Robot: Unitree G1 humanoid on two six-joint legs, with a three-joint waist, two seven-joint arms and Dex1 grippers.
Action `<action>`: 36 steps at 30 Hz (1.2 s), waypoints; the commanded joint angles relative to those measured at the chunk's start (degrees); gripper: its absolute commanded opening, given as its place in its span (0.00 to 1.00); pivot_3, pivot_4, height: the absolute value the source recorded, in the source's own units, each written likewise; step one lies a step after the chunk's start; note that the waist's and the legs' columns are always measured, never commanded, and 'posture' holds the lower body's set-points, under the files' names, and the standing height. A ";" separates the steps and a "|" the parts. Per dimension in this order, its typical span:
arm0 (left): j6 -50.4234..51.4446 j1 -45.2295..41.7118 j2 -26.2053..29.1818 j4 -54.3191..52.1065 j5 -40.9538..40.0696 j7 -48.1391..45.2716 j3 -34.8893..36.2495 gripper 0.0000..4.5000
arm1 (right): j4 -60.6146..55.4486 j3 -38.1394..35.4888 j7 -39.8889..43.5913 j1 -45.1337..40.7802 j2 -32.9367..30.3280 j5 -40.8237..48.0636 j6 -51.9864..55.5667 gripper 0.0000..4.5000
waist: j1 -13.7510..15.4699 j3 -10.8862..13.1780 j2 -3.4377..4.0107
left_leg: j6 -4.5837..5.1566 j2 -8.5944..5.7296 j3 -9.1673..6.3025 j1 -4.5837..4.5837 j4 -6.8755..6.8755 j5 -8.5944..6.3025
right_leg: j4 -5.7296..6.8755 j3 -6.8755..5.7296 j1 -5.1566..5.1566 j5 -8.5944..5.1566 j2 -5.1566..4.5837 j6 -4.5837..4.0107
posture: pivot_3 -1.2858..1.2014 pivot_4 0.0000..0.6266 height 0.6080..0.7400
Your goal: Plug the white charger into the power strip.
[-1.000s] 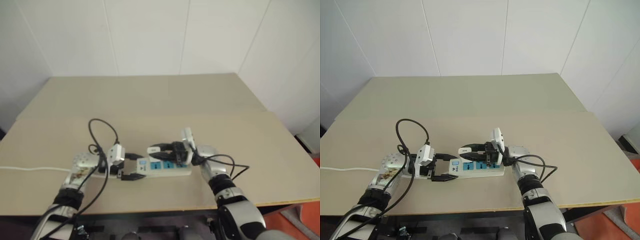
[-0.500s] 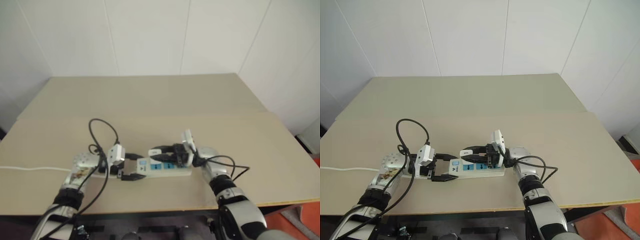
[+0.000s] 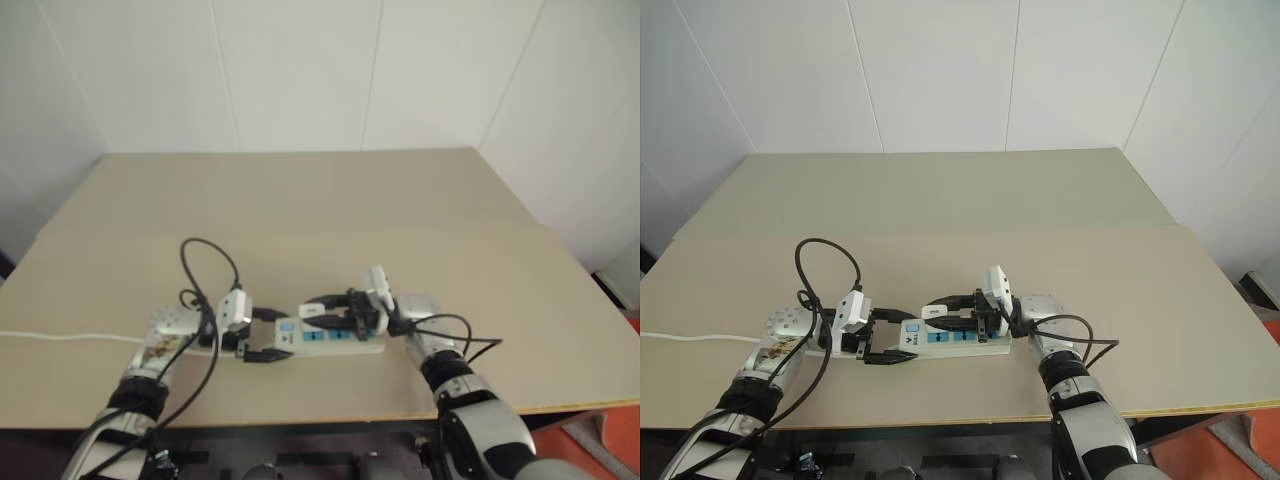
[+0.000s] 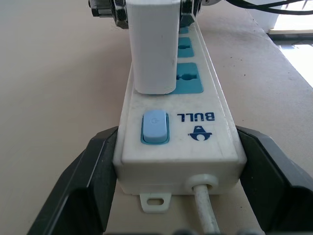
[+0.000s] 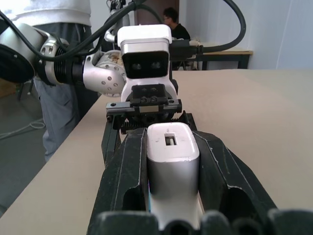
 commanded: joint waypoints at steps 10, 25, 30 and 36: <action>-0.57 0.31 1.50 -1.42 0.01 -0.59 0.76 0.72 | 8.52 1.81 -2.93 2.10 -2.62 -5.06 1.92 0.25 | -0.09 -0.01 0.00 | 0.01 0.02 0.04 0.80 -0.15 -0.01 | -0.22 0.01 0.81 -0.02 0.00 -0.01 | 0.52 0.24 1.00; -0.23 0.99 1.62 -2.39 -0.06 -0.40 0.64 0.72 | 10.17 3.59 -2.10 3.22 -3.12 -6.20 -1.87 0.25 | -0.11 -0.06 -0.04 | 0.00 0.03 0.04 1.46 -0.47 -0.02 | -0.38 0.02 1.42 -0.10 0.01 -0.05 | 0.52 0.24 1.00; -0.35 1.07 1.43 -2.38 -0.05 -0.24 0.59 0.72 | 10.13 3.55 -1.89 2.60 -3.17 -6.32 -1.35 0.63 | -0.11 -0.22 -0.29 | 0.00 0.06 0.03 1.49 -0.48 -0.02 | -0.40 -0.02 1.46 -0.12 0.02 -0.07 | 0.52 0.24 1.00; -0.21 1.39 1.42 -2.43 0.09 0.21 0.52 0.72 | 9.80 3.53 -0.13 2.20 -3.31 -6.22 -1.79 1.00 | -0.15 -0.23 -0.31 | 0.00 0.08 0.02 1.58 -0.53 -0.02 | -0.41 -0.03 1.53 -0.14 0.03 -0.11 | 0.52 0.24 1.00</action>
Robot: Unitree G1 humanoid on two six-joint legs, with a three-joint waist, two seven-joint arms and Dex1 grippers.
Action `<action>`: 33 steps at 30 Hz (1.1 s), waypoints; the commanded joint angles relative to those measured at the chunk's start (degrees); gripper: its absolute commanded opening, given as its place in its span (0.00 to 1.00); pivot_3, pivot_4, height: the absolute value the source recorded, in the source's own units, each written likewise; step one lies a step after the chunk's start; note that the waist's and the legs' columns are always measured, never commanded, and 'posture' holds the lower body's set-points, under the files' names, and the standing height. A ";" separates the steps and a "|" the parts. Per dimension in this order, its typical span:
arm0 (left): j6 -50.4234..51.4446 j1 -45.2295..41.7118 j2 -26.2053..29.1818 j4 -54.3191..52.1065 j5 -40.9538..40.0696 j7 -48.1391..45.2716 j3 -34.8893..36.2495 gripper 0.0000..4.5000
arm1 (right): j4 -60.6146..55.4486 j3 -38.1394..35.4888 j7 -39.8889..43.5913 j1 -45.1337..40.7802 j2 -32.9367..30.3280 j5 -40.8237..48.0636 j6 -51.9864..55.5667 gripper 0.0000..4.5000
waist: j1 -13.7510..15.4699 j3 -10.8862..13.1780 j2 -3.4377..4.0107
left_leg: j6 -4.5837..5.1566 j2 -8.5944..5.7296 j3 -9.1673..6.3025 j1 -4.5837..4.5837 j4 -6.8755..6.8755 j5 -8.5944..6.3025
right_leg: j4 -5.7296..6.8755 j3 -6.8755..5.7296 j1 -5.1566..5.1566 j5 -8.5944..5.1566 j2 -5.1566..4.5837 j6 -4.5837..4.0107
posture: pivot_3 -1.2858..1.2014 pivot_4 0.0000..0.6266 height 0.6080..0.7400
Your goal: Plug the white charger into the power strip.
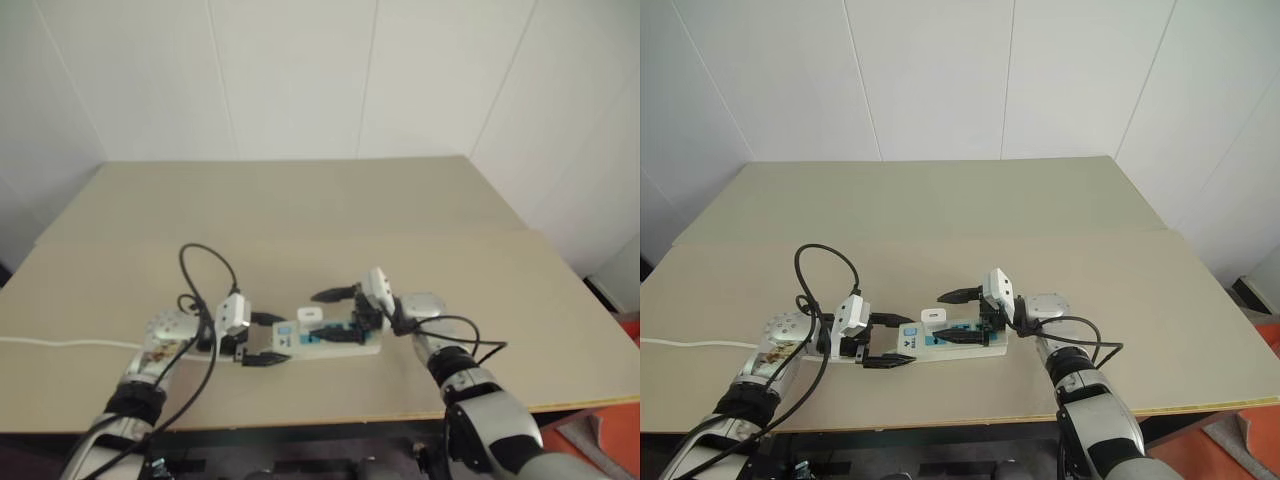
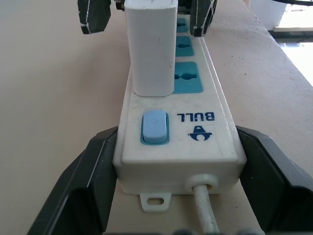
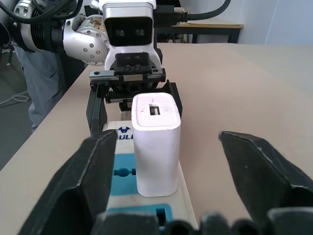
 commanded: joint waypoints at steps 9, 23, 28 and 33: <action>9.81 -0.55 1.11 -6.89 -4.00 -0.62 2.12 1.00 | -0.29 0.32 4.62 2.84 -3.66 -1.72 1.08 1.00 | 0.20 0.01 0.02 | 0.00 -0.01 -0.01 0.01 -0.02 0.00 | -0.01 -0.01 0.04 -0.02 -0.01 0.02 | 0.52 0.24 1.00; 10.75 1.10 17.96 -11.82 -8.81 -11.73 6.79 1.00 | -34.55 -6.38 6.55 9.31 -28.89 6.01 16.35 1.00 | -0.01 0.60 0.38 | -0.03 -0.05 0.10 -1.38 0.06 0.02 | 0.30 0.13 -1.62 0.00 -0.04 -0.01 | 0.52 0.24 1.00; 6.74 -1.15 24.08 -4.88 -9.73 -11.91 4.46 1.00 | -39.81 -7.78 6.09 12.13 -40.63 5.16 22.79 1.00 | 0.34 0.78 0.42 | -0.03 -0.03 0.15 -1.37 0.03 0.02 | 0.27 0.09 -1.61 -0.06 -0.03 -0.08 | 0.52 0.24 1.00; 4.66 -2.29 24.62 -3.02 -11.84 -11.91 2.70 1.00 | -41.74 -9.61 4.00 15.48 -43.26 4.98 21.19 1.00 | 0.48 0.91 0.37 | -0.03 -0.03 0.16 -1.50 0.09 0.02 | 0.25 0.08 -1.65 -0.06 -0.04 -0.05 | 0.52 0.24 1.00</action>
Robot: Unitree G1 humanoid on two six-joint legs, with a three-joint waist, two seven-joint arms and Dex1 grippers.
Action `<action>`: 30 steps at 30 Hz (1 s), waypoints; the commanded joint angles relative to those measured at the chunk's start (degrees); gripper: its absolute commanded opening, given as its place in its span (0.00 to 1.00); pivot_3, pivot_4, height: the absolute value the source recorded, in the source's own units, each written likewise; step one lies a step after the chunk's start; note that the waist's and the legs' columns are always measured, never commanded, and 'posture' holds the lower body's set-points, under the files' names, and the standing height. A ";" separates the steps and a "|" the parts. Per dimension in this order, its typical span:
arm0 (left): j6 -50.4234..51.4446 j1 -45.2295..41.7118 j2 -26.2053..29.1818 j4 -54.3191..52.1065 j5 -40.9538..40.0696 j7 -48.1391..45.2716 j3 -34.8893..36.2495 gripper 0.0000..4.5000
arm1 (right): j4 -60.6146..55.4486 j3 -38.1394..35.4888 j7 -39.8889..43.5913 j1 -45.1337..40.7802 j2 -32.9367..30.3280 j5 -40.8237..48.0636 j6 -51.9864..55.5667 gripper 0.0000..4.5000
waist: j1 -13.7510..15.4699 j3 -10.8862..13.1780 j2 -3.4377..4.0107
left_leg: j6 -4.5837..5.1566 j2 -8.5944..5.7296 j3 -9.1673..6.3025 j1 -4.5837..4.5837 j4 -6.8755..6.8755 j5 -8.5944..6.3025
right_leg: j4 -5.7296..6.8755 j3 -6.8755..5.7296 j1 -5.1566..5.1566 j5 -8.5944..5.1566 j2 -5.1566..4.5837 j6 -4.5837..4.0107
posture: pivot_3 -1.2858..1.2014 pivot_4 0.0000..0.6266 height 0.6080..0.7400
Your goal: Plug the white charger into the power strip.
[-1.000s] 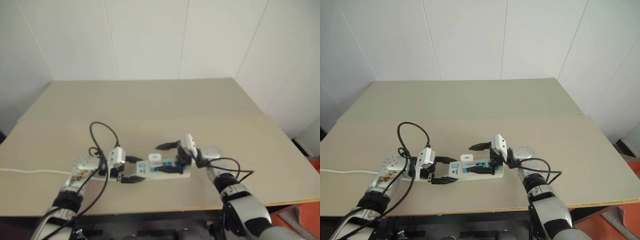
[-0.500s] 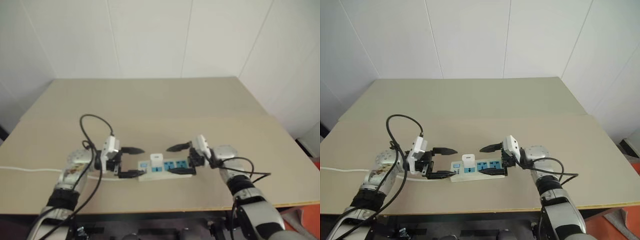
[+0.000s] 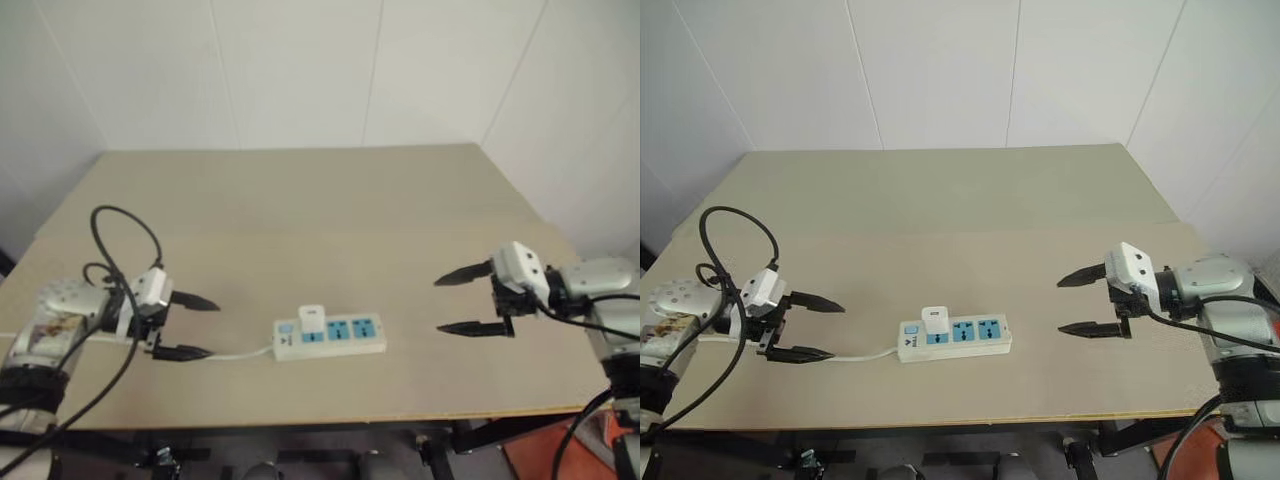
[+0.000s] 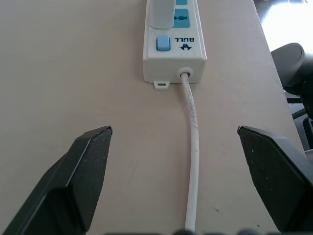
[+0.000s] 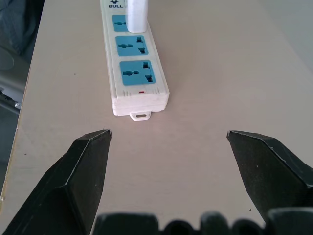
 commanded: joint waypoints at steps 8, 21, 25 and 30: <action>-2.50 -2.76 -1.06 1.72 -2.32 -0.29 -2.35 1.00 | -5.41 -3.80 -1.86 3.79 -2.59 1.59 -0.51 1.00 | -0.24 0.21 0.01 | 0.00 0.01 -0.01 -0.07 0.08 0.00 | 0.07 -0.01 -0.06 0.01 0.02 -0.01 | 0.52 0.24 1.00; -4.43 -8.10 -2.16 6.95 -2.25 -0.29 -5.19 1.00 | -6.77 -4.36 -4.60 5.39 -3.30 0.65 -0.31 1.00 | -0.09 0.23 0.00 | 0.01 0.01 -0.06 -0.17 0.26 -0.01 | 0.14 -0.06 -0.06 0.01 0.02 0.00 | 0.52 0.24 1.00; -4.91 -9.18 -2.15 8.08 -2.39 -0.29 -6.26 1.00 | -7.14 -4.50 -5.33 5.44 -3.48 0.56 -0.22 1.00 | -0.10 0.23 0.00 | 0.01 0.01 -0.06 -0.18 0.27 -0.01 | 0.15 -0.06 -0.06 0.01 0.03 0.00 | 0.52 0.24 1.00; -5.34 -10.95 -2.21 9.52 -2.58 -0.29 -7.66 1.00 | -7.50 -4.59 -6.01 5.44 -3.42 0.78 0.02 1.00 | -0.09 0.23 0.00 | 0.02 0.00 -0.06 -0.19 0.29 -0.01 | 0.15 -0.06 -0.06 0.00 0.03 0.01 | 0.52 0.24 1.00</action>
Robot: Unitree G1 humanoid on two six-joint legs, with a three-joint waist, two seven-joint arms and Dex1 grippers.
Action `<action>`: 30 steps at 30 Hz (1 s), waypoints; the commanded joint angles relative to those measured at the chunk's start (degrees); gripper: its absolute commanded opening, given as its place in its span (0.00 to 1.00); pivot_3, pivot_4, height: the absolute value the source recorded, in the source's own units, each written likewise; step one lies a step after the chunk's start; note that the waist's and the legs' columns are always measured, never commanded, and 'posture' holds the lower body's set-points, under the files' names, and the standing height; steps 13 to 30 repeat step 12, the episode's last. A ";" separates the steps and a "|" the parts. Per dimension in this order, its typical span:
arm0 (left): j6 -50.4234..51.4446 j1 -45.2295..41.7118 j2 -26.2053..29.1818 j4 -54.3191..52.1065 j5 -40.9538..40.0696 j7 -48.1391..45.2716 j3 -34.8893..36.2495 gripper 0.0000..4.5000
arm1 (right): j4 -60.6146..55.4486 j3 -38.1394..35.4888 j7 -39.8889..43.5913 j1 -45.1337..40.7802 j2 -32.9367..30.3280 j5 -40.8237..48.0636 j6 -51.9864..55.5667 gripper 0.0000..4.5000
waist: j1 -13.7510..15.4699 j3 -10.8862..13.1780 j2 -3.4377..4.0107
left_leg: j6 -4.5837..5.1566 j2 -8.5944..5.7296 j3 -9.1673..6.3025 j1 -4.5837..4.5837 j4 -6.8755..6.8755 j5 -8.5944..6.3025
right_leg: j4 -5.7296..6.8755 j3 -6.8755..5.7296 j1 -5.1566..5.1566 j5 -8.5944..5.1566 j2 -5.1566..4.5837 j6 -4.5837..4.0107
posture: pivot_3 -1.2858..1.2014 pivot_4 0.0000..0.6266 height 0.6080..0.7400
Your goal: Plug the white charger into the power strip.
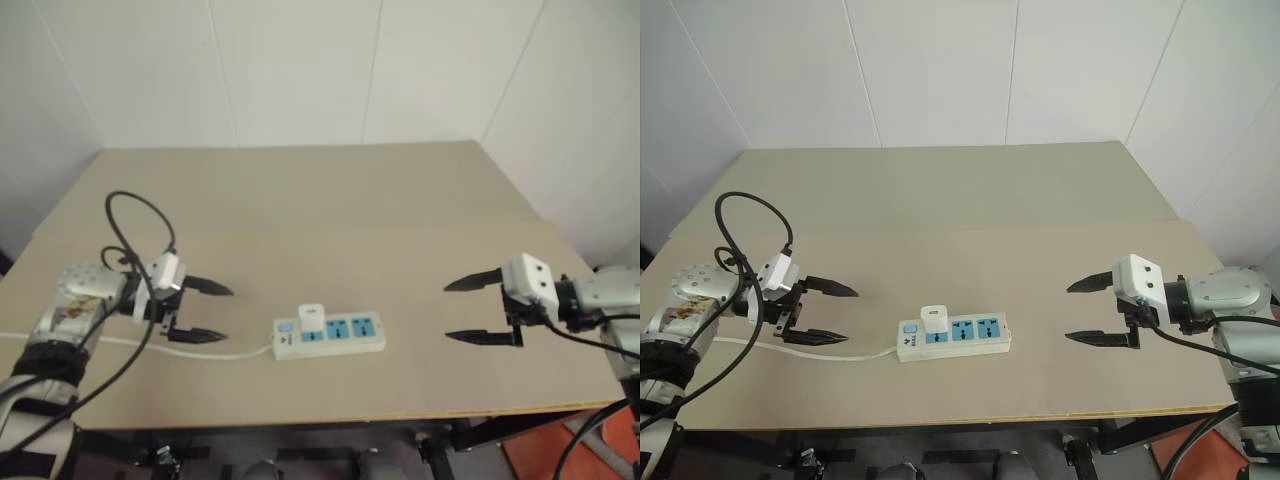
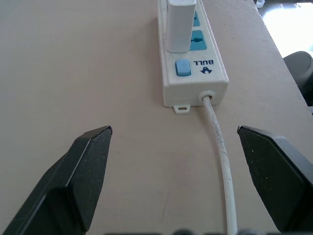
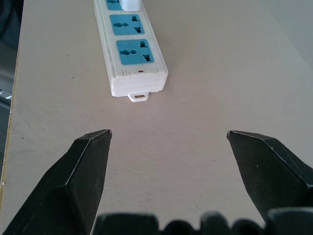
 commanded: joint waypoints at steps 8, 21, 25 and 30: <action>-1.56 -3.06 -0.36 1.92 -1.48 -0.22 -1.93 1.00 | -1.77 -1.91 -1.35 -0.32 -1.18 0.40 -0.12 1.00 | -0.02 0.00 0.00 | 0.01 0.00 0.00 0.00 0.03 0.00 | 0.02 0.00 0.00 0.00 0.00 0.00 | 0.52 0.24 1.00; -1.74 -3.30 -0.58 2.19 -1.56 -0.22 -2.20 1.00 | -1.69 -1.62 -1.43 -0.57 -1.24 0.13 -0.24 1.00 | -0.01 0.00 0.00 | 0.01 0.00 -0.01 0.00 0.04 0.00 | 0.03 0.00 0.00 0.00 0.00 0.00 | 0.52 0.24 1.00; -1.74 -3.30 -0.58 2.19 -1.56 -0.22 -2.20 1.00 | -1.69 -1.62 -1.43 -0.57 -1.24 0.13 -0.24 1.00 | -0.01 0.00 0.00 | 0.01 0.00 -0.01 0.00 0.04 0.00 | 0.03 0.00 0.00 0.00 0.00 0.00 | 0.52 0.24 1.00; -1.74 -3.30 -0.58 2.19 -1.56 -0.22 -2.20 1.00 | -1.69 -1.62 -1.43 -0.57 -1.24 0.13 -0.24 1.00 | -0.01 0.00 0.00 | 0.01 0.00 -0.01 0.00 0.04 0.00 | 0.03 0.00 0.00 0.00 0.00 0.00 | 0.52 0.24 1.00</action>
